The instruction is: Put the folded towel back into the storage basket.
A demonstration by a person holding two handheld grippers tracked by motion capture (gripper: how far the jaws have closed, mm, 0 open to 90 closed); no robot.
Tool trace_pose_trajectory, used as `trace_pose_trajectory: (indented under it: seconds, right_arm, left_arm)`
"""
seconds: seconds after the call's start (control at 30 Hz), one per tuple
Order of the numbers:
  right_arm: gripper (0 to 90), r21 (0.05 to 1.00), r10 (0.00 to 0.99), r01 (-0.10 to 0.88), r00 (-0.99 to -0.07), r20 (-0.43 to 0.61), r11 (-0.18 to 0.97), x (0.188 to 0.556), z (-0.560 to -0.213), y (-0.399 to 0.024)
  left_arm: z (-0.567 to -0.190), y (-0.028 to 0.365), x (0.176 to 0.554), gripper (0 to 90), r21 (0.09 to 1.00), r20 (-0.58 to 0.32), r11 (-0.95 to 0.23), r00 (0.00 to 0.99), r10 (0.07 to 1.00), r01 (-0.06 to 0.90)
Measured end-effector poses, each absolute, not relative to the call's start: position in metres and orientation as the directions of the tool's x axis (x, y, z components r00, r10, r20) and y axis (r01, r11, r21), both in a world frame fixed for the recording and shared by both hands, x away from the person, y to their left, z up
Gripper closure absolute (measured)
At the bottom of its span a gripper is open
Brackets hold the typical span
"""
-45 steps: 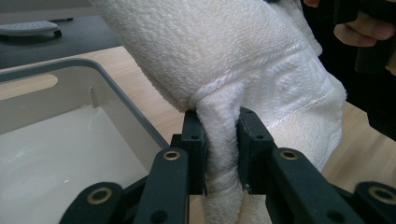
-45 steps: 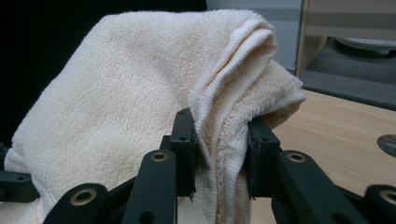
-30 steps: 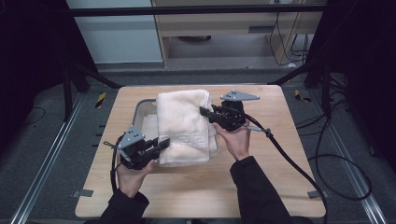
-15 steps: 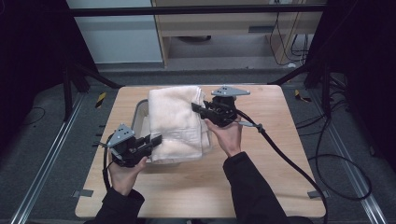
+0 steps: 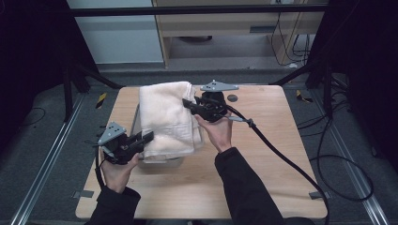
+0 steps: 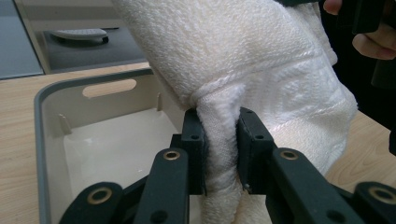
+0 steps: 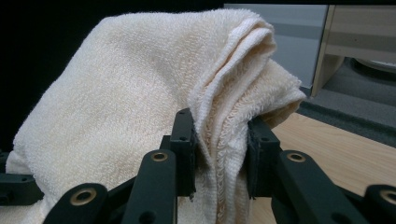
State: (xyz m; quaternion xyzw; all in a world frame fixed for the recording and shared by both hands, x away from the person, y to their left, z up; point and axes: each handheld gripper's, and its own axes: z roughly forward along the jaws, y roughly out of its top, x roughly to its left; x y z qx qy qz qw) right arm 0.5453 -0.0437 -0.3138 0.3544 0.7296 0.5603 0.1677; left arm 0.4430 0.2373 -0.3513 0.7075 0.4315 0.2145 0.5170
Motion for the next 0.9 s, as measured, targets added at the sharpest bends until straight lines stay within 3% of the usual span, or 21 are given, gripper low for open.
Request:
trace_pose_trajectory:
  seconds: [0.9]
  right_arm:
    - [69.4,0.939,0.687,0.321,-0.711,0.151,0.126,0.564,-0.314,0.002]
  left_arm:
    - [-0.349,0.276,0.453,74.5,0.912,-0.149,-0.064,0.471,0.870,0.406]
